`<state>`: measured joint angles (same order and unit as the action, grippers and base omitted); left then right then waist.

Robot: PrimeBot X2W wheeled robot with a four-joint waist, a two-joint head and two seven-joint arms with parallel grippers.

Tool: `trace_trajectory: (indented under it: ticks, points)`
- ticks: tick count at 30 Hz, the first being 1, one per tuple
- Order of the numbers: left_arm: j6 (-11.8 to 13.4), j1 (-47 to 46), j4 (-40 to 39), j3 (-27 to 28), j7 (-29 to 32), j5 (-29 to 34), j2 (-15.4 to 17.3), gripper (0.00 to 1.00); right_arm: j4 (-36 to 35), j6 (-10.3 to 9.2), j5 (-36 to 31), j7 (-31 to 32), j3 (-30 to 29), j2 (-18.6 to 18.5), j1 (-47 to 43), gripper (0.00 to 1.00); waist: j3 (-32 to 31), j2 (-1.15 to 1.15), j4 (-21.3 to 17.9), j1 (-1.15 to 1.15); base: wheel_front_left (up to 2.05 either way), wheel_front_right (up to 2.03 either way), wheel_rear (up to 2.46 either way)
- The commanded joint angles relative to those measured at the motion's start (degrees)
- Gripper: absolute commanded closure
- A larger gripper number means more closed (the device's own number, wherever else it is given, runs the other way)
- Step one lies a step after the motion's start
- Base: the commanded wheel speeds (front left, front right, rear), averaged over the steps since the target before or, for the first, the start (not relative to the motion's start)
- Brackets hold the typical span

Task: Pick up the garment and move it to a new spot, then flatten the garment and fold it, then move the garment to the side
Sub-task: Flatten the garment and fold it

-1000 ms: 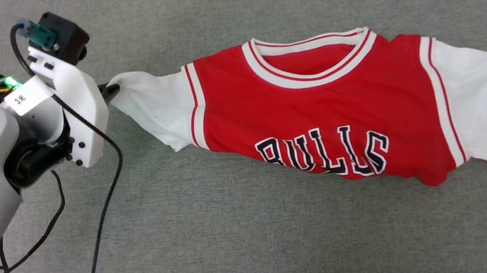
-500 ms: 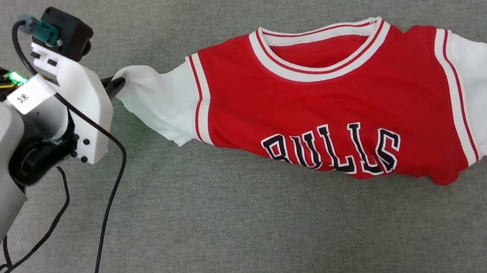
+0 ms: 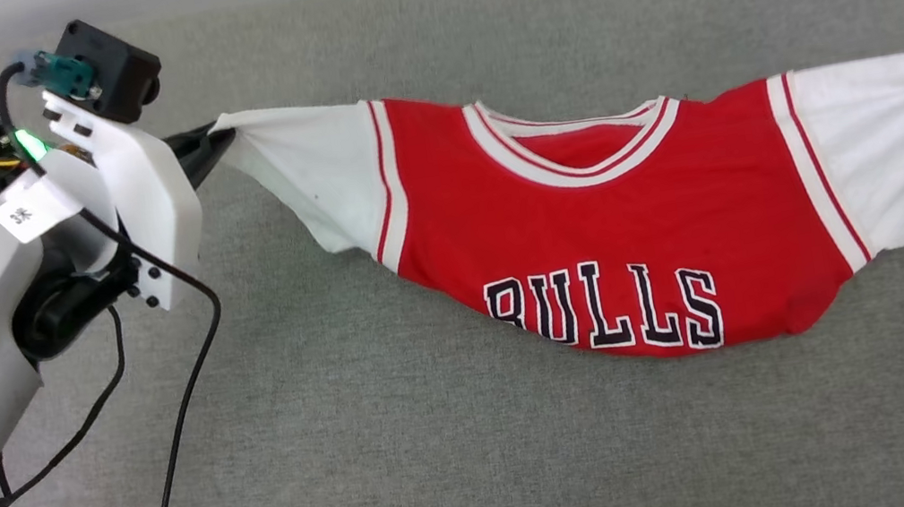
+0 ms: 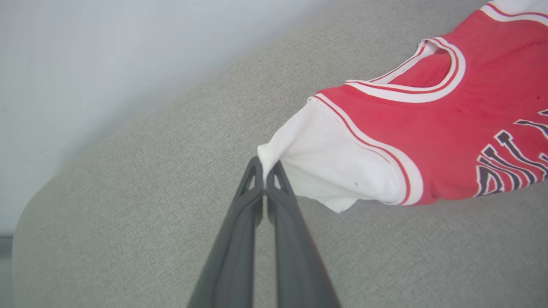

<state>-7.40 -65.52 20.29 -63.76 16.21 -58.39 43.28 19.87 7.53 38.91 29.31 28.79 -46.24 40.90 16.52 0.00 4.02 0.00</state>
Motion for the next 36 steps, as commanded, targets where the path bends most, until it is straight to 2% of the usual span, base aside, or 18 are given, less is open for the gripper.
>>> trace_trajectory:
  ticks: [1,5,11,17,21,26,27,28,30,31,36]
  points:
    - [0.0,0.3,-0.5,0.5,-1.1,0.6,0.9,1.0,-0.8,-0.08,0.6,-1.2,0.0,-0.9,0.3,1.0,-2.6,0.0,-0.9,0.0,0.0,0.0,0.0]
    - [0.5,-0.7,-2.7,1.6,-4.1,1.8,2.0,1.0,-3.2,-0.08,0.9,-5.3,-1.0,-2.6,0.5,1.0,-5.4,0.0,-1.5,0.0,0.0,0.0,0.0]
    - [2.9,-3.4,-6.7,4.6,-8.0,3.3,3.5,1.0,-7.3,-0.08,0.4,-8.8,-4.1,-4.4,2.5,1.0,-7.8,0.0,-2.2,0.0,0.0,0.0,0.0]
    - [4.6,-8.1,-9.7,7.2,-9.4,5.0,3.6,1.0,-11.2,-0.08,-0.6,-10.0,-9.1,-3.9,6.5,1.0,-7.7,0.0,-2.5,0.0,0.0,0.0,0.0]
    - [4.7,-13.4,-8.7,8.1,-8.7,6.9,1.7,1.0,-11.7,-0.08,-3.6,-9.2,-11.0,-2.7,11.4,1.0,-5.1,0.0,-2.5,0.0,0.0,0.0,0.0]
    - [4.3,-20.1,-4.9,8.9,-8.3,9.3,-0.9,1.0,-10.1,-0.09,-7.9,-8.4,-10.1,-0.7,19.4,1.0,-0.8,0.0,-2.9,0.0,0.0,0.0,0.0]
    - [4.1,-23.9,-1.9,9.4,-9.1,10.8,-2.7,1.0,-7.8,-0.09,-10.5,-8.3,-9.7,0.8,24.5,1.0,1.8,0.0,-3.2,0.0,0.0,0.0,0.0]
    - [4.1,-23.9,-1.9,9.4,-9.1,10.8,-2.7,1.0,-7.8,-0.09,-10.5,-8.3,-9.7,0.8,24.5,1.0,1.8,0.0,-3.2,0.0,0.0,0.0,0.0]
    - [3.5,-29.7,3.4,10.4,-10.9,12.6,-5.3,1.0,-3.4,-0.08,-14.7,-9.3,-8.8,3.7,32.9,1.0,5.6,0.0,-3.5,0.0,0.0,0.0,0.0]
    - [3.5,-29.7,3.4,10.4,-10.9,12.6,-5.3,1.0,-3.4,-0.08,-14.7,-9.3,-8.8,3.7,32.9,1.0,5.6,0.0,-3.5,0.0,0.0,0.0,0.0]
    - [2.9,-39.4,12.2,13.1,-16.5,14.6,-9.0,1.0,4.4,-0.09,-21.0,-13.1,-7.3,7.3,46.2,1.0,10.0,0.0,-3.9,0.0,0.0,0.0,0.0]
